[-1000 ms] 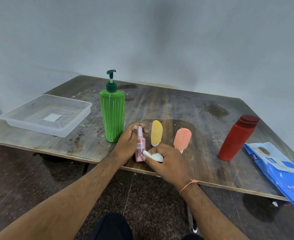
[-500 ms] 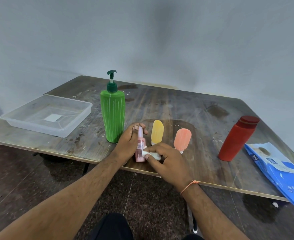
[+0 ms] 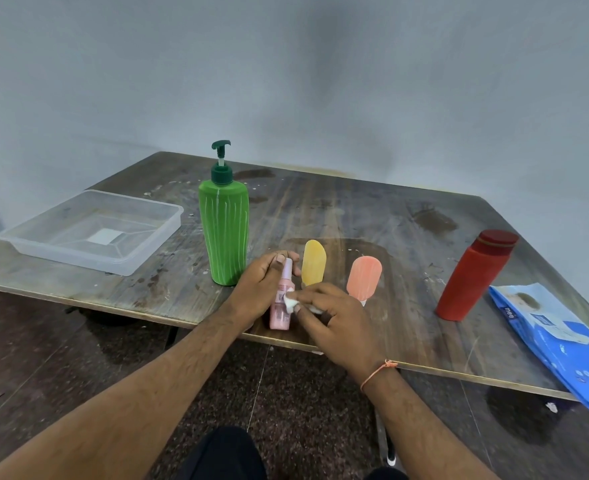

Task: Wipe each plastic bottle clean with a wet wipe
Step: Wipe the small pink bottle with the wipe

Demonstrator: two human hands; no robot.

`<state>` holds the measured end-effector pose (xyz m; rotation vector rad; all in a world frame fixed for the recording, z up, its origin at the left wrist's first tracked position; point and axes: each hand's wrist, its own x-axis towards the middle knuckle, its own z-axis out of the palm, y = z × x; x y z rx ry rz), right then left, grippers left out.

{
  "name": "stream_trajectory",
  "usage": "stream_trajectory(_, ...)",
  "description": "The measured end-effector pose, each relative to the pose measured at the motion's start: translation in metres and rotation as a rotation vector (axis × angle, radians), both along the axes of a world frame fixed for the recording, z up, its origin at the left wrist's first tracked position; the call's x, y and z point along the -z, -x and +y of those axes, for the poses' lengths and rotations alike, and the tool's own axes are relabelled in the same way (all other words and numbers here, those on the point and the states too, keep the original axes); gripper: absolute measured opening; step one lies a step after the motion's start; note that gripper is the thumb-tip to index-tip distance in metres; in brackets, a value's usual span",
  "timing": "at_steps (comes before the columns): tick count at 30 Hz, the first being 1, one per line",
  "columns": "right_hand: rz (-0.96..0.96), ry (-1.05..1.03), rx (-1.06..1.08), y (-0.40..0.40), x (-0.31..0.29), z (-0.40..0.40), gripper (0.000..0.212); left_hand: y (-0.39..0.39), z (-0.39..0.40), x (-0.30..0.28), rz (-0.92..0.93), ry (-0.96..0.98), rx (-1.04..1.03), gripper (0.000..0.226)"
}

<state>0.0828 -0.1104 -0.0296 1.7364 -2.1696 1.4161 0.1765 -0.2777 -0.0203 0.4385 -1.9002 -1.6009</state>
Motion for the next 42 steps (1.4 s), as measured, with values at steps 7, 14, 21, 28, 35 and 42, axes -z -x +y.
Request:
stream_trajectory(7,0.041,0.052,0.033,0.001,0.001,-0.004,0.032,-0.005,0.003,-0.004,0.025,0.007,0.100,0.025)
stream_trajectory(14,0.093,0.066,-0.033,-0.005,0.002,0.005,0.025,-0.002,0.001,0.001,0.022,0.000,-0.010,0.026)
stream_trajectory(21,0.000,0.059,0.021,-0.004,0.001,0.005,0.020,-0.002,0.001,0.002,0.028,0.051,0.015,0.026)
stream_trajectory(28,0.043,0.050,0.042,-0.004,-0.002,0.004,0.016,-0.001,0.002,0.003,0.012,0.103,-0.011,0.027)
stream_trajectory(35,0.063,-0.017,-0.073,-0.007,-0.003,0.011,0.014,0.002,-0.002,0.007,0.001,0.113,-0.227,0.028)
stream_trajectory(42,0.009,0.056,0.081,-0.003,-0.001,0.000,0.018,-0.001,0.004,0.004,-0.012,0.137,-0.091,0.028)
